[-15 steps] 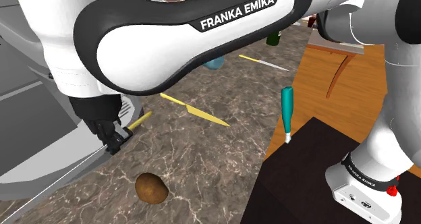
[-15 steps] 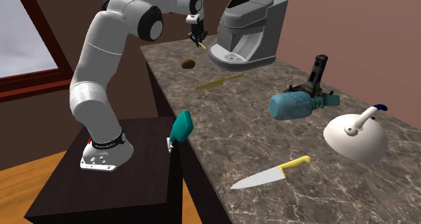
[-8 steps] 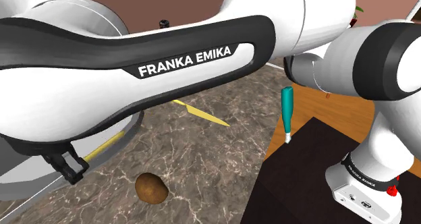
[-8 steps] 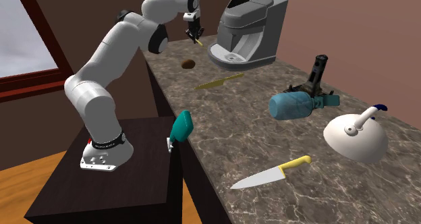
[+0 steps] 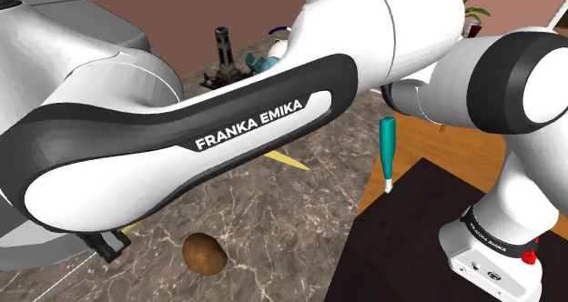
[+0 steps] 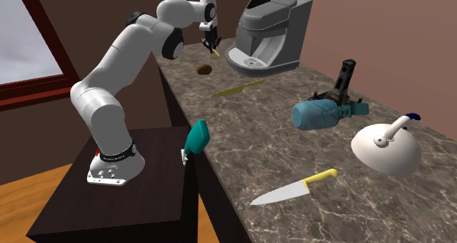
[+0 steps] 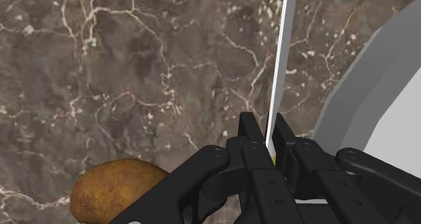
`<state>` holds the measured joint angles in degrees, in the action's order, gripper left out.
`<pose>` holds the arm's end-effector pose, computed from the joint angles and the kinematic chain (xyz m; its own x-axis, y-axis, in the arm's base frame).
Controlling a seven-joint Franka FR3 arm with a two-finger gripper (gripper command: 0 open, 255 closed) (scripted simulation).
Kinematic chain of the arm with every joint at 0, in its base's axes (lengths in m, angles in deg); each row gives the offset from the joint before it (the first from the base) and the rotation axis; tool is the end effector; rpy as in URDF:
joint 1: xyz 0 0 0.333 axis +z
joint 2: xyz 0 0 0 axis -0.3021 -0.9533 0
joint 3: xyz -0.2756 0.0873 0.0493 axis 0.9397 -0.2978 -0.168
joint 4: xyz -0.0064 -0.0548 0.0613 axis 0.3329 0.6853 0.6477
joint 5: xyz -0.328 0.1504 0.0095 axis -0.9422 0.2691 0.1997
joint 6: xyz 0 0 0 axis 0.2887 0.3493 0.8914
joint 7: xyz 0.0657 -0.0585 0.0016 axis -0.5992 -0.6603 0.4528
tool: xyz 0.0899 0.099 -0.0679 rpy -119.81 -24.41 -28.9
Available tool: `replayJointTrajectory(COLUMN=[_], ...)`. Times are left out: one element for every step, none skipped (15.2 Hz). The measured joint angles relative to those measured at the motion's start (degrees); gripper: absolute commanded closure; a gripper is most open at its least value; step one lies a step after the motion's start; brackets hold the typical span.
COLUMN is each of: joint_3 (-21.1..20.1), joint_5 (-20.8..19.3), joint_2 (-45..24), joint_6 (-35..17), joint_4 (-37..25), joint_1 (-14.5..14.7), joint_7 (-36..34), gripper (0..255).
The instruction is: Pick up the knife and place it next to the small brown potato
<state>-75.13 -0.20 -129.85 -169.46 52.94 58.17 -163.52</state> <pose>0.3770 0.6335 0.3586 0.3609 -0.9230 -0.1333 -0.9317 -0.3506 -0.0950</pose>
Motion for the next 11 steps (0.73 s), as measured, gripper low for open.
replayJointTrajectory(joint_3=[0.09, 0.14, 0.19, 0.21, 0.25, 0.4, 0.41, 0.44, 0.46, 0.56, 0.6], joint_5=[-0.11, -0.18, -0.24, -0.32, -0.4, -0.57, -0.64, -0.71, -0.79, -0.9, -0.98], joint_2=[-0.29, -0.43, -0.56, -0.51, -0.56, -1.13, -1.07, -1.02, -0.93, -1.22, -1.23], joint_6=[-0.54, -1.19, -1.85, -2.62, -3.39, -3.67, -4.5, -5.28, -6.07, -6.67, -7.37], joint_4=[0.29, 0.85, 1.42, 2.33, 3.11, 2.79, 3.79, 4.69, 5.65, 5.97, 6.74], joint_1=[0.01, -0.15, -0.4, -0.59, -0.74, -0.46, -0.74, -1.0, -1.2, -1.3, -1.51], joint_7=[-0.08, -0.12, -0.08, -0.28, -0.44, -0.52, -0.64, -0.76, -0.96, -0.95, -1.06], gripper=[255, 255, 255, 255, 255, 255, 255, 255, 255, 255, 255])
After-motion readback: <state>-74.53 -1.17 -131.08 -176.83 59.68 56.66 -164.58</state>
